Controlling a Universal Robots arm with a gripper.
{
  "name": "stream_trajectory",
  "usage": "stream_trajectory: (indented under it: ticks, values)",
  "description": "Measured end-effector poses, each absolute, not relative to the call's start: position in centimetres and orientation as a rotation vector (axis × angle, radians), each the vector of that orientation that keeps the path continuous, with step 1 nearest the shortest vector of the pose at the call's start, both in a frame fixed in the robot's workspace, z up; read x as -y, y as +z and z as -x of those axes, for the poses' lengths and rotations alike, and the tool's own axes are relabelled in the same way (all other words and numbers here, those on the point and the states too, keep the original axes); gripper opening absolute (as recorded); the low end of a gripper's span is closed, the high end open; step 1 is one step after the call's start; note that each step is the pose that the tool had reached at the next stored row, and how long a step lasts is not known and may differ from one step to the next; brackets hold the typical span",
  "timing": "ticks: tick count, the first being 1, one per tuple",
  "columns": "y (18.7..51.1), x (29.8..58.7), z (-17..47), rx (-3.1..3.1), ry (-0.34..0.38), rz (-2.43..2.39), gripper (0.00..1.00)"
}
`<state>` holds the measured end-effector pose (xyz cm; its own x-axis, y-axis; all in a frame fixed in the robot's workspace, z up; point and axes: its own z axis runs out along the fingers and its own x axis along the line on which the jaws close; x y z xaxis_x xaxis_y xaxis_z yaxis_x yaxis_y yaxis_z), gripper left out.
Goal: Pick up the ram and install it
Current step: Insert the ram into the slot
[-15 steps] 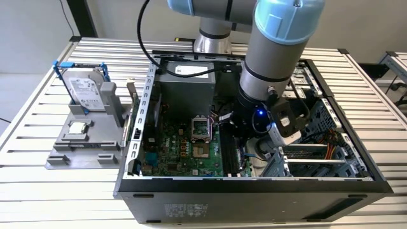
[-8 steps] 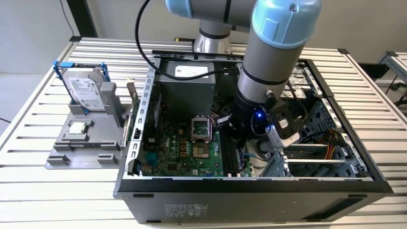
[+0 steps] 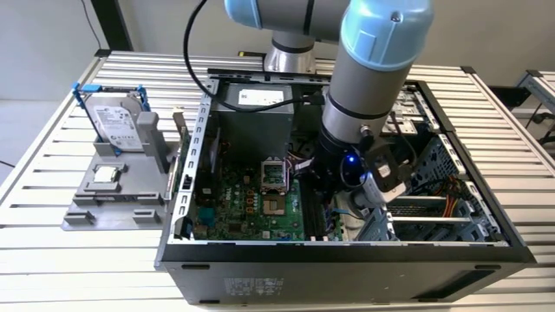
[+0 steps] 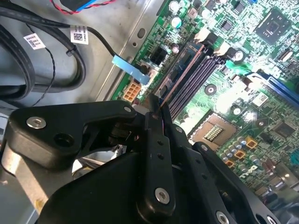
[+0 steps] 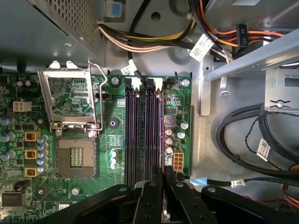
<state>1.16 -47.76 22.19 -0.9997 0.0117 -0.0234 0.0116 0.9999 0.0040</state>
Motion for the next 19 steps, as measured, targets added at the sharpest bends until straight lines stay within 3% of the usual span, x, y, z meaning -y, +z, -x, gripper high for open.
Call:
stream_trajectory:
  ticks: [19]
  values:
    - [21.46,47.55,-1.05,-3.118,0.006,-0.018,0.00]
